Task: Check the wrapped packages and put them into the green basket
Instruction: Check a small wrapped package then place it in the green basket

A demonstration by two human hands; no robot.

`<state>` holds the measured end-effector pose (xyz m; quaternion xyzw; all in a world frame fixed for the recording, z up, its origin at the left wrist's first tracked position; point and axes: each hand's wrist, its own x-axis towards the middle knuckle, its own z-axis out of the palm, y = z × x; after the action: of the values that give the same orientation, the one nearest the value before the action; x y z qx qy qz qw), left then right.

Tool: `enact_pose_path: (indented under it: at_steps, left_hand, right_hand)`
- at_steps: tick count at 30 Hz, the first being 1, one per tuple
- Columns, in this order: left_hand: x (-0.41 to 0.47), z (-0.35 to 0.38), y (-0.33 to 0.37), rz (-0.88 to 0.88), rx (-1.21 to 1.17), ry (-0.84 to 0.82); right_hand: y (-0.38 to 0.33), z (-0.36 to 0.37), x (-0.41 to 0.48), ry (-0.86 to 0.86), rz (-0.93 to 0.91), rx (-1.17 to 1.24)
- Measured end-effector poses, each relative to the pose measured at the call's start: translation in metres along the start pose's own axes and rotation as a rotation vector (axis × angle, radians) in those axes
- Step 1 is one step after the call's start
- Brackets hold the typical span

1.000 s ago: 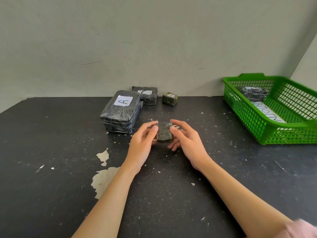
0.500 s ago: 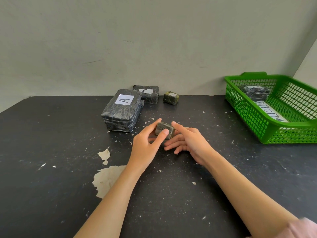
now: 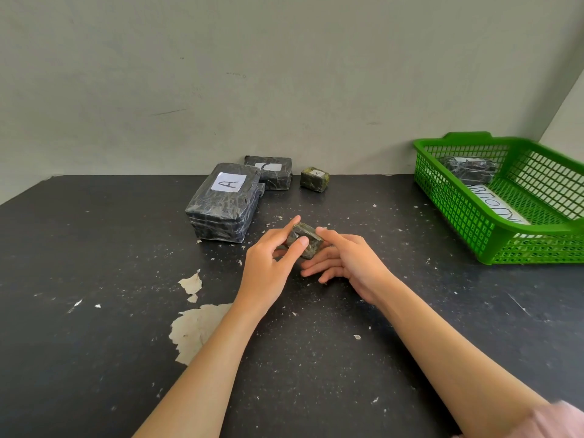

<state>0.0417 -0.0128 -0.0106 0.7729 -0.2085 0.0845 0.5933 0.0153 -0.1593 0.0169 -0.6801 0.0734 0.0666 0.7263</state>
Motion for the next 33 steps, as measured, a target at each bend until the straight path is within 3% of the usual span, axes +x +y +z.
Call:
enact_pose_path:
  at_steps: [4,10,15,19,22,25,30,33]
  left_hand:
    - [-0.001,0.001,0.0,0.063,0.045,0.026]
    - [-0.001,0.009,-0.004,0.24,0.332,0.155]
    - [0.0,0.006,-0.008,0.325,0.365,0.102]
    - [-0.004,0.01,0.002,0.228,0.213,0.066]
    - [0.003,0.017,0.016,0.123,0.097,0.127]
    - [0.029,0.034,0.042,0.068,0.106,0.07]
    - [0.087,0.096,0.095,0.109,0.139,-0.088]
    - [0.106,0.148,0.108,0.113,0.211,-0.227]
  right_hand:
    - [0.002,-0.001,0.001,0.005,-0.016,0.04]
    - [0.009,-0.002,0.004,0.072,-0.113,0.04]
    - [0.011,-0.005,0.002,0.055,-0.15,0.039]
    - [0.001,-0.01,-0.002,0.068,-0.151,0.145]
    - [-0.023,-0.028,-0.004,0.151,-0.245,0.256]
    - [-0.054,-0.06,-0.009,0.25,-0.363,0.298]
    - [-0.104,-0.148,-0.029,0.454,-0.484,-0.043]
    - [-0.117,-0.208,-0.035,0.566,-0.42,-0.396]
